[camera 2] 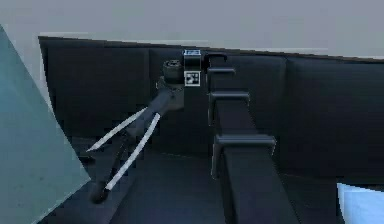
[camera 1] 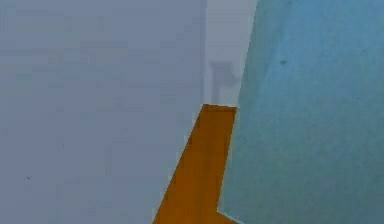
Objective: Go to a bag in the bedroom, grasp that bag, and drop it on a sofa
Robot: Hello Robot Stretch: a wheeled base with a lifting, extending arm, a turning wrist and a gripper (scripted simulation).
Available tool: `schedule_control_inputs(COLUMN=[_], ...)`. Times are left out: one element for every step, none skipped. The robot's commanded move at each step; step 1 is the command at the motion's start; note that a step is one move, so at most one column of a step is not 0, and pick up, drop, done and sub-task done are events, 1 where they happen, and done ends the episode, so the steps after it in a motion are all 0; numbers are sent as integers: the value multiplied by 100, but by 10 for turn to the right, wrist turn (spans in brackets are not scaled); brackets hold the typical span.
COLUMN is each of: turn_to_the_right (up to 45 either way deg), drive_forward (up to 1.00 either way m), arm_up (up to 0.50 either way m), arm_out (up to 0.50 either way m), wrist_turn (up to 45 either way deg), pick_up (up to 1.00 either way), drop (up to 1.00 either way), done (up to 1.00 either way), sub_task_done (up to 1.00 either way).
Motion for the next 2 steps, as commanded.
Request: schedule_control_inputs(turn_to_the_right=[0, 0], drive_forward=[0, 0], arm_up=[0, 0], arm_out=[0, 0], wrist_turn=[450, 450], pick_up=[0, 0], drop=[0, 0], done=[0, 0], sub_task_done=[0, 0])
